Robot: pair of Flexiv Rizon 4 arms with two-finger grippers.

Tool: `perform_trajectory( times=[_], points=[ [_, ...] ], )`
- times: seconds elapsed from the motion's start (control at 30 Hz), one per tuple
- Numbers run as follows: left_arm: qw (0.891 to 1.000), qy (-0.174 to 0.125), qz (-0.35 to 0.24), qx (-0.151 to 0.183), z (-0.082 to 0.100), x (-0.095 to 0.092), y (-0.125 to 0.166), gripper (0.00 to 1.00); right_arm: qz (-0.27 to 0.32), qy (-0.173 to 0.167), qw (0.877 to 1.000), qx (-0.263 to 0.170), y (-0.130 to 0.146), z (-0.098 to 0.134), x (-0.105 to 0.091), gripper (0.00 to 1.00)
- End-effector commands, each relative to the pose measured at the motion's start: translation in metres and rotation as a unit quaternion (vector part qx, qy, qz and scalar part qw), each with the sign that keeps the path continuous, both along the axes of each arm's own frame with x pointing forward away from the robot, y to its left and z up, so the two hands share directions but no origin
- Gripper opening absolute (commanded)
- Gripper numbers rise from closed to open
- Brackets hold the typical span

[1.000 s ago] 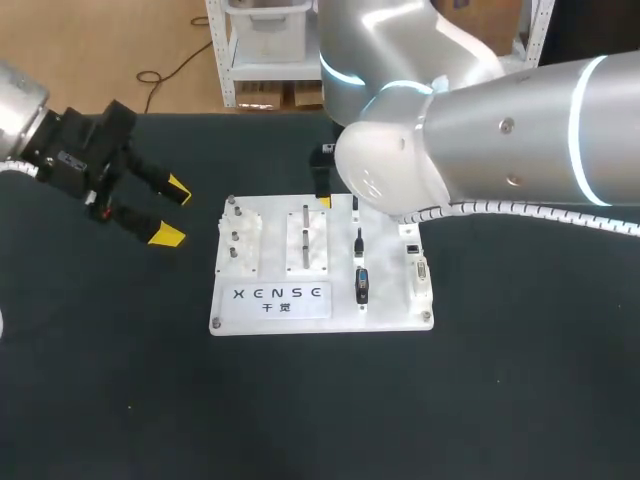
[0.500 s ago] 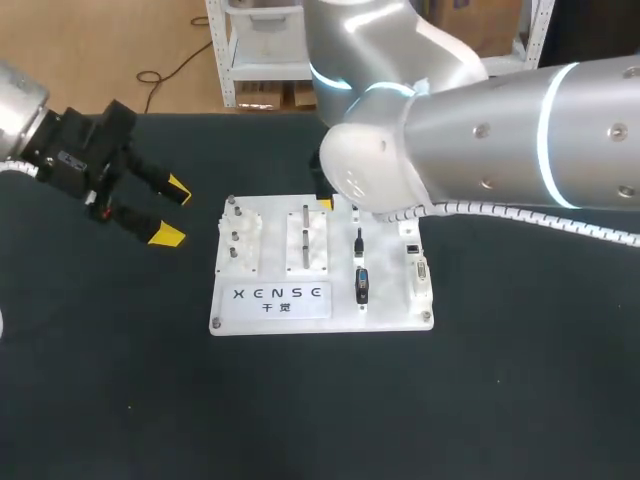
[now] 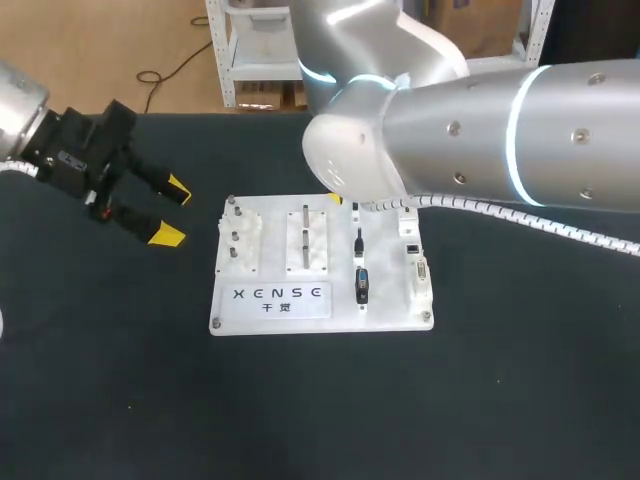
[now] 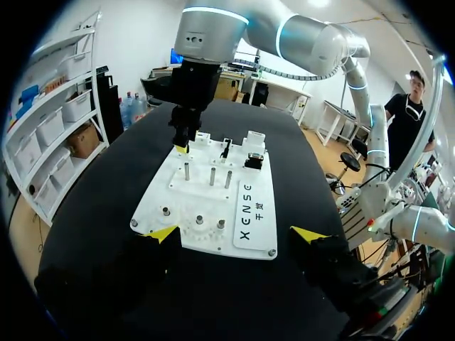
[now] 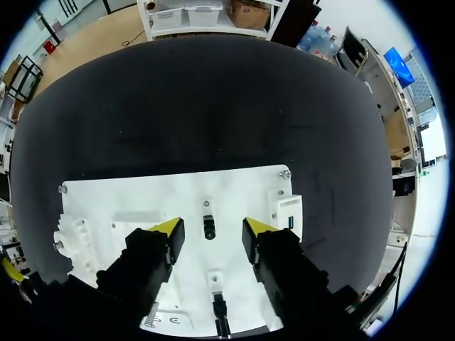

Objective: Insert the USB connector, Ethernet cable, and multi-pin plug into their matching sockets one by one.

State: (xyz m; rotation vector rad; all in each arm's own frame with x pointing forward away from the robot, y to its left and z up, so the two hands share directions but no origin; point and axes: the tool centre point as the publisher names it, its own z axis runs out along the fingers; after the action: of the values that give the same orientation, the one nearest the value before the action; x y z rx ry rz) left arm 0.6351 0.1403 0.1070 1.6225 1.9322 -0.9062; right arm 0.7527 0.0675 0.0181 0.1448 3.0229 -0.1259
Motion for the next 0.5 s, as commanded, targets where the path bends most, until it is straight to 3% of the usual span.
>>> perform_trajectory(
  times=[0.03,0.5],
  points=[
    [1.000,-0.001,0.000,-0.001,-0.0008,0.0003,0.0003,1.00,-0.001,0.009,1.000,0.001,0.0015,-0.0022,0.0042,0.47],
    [1.000,-0.001,0.000,-0.001,-0.0008,0.0003,0.0003,1.00,-0.005,0.020,1.000,0.013,-0.0011,-0.0056,0.0043,0.37]
  ],
)
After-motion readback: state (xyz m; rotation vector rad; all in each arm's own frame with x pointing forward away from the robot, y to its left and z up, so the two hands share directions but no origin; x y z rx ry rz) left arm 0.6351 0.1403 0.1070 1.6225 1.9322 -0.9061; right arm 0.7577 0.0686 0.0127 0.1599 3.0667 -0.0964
